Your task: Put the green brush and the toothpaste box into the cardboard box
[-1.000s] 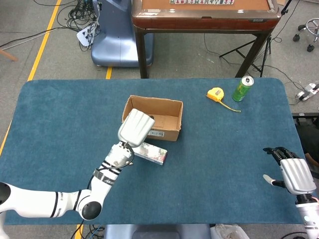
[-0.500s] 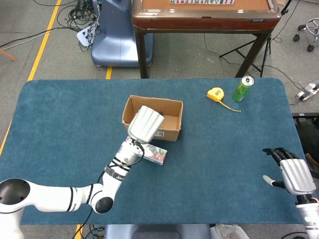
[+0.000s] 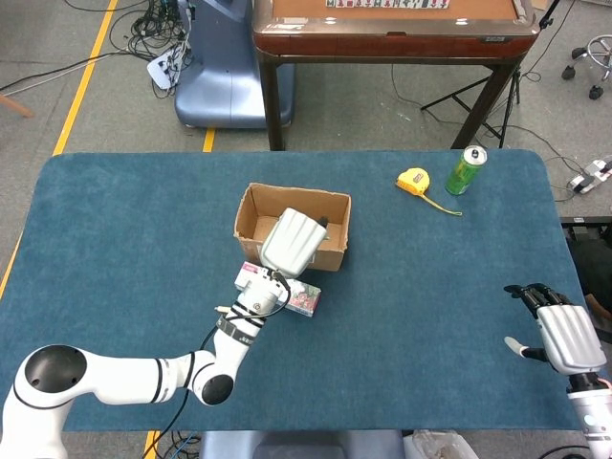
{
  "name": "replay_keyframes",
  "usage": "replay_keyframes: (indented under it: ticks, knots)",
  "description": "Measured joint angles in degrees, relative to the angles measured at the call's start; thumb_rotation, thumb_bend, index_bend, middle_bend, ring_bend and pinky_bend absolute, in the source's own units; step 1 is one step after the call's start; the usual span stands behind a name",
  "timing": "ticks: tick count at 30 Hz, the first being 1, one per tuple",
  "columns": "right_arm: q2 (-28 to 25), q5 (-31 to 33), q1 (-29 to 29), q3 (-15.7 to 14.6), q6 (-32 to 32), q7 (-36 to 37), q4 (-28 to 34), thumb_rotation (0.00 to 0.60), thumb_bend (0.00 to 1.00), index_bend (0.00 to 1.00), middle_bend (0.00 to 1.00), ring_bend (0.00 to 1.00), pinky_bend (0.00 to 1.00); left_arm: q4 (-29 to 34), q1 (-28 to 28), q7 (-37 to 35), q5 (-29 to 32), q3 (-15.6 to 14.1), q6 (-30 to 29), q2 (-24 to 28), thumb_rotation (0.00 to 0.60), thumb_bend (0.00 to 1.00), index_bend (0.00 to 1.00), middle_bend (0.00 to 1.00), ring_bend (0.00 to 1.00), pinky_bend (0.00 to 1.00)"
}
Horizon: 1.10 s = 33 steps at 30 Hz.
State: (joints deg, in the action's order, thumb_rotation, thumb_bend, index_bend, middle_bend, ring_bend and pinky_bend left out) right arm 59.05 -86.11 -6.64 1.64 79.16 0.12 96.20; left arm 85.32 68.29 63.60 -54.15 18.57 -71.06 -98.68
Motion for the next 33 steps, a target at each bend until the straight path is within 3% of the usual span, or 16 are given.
replay_keyframes:
  ticks: [5,11,18,23,28,33]
  knots:
    - [0.1,0.1,-0.1,-0.1,-0.3,-0.3,0.1,0.6,0.0,0.27,0.33,0.22,0.38,0.1,0.0,-0.9,0.3,0.3,0.2,-0.3,0.6,0.11,0.18,1.0,1.0,1.0]
    - [0.0,0.1,-0.2,-0.1,-0.5,-0.2,0.1,0.6,0.0,0.27,0.33,0.22,0.38,1.4,-0.3,-0.2,1.0,0.4,-0.6,-0.2,0.6,0.09,0.13,1.0,1.0,1.0]
    - [0.1,0.2,-0.3,-0.2,-0.7,-0.5,0.1,0.6,0.0,0.27,0.33,0.22,0.38,8.2,-2.4,0.3,0.8,-1.1,-1.9,3.0,0.6,0.09,0.14,1.0,1.0,1.0]
    - [0.4,0.4,-0.2,-0.1,-0.4,-1.0,0.2,0.6,0.0,0.27,0.33,0.22,0.38,17.6,-5.3,-0.1,1.0,-2.8,-2.7,8.2,0.6,0.09,0.17,1.0,1.0,1.0]
    - [0.6,0.9,-0.2,0.1,-0.4,-1.5,0.2,0.6,0.0,0.27,0.33,0.22,0.38,26.0,-9.3,-1.0,-1.3,-6.4,-4.3,14.9,0.6,0.09,0.25,1.0,1.0,1.0]
    - [0.7,1.2,-0.1,0.3,-0.3,-1.9,0.2,0.6,0.0,0.27,0.33,0.22,0.38,30.1,-12.8,-3.1,-5.5,-10.7,-5.0,19.5,0.6,0.09,0.32,1.0,1.0,1.0]
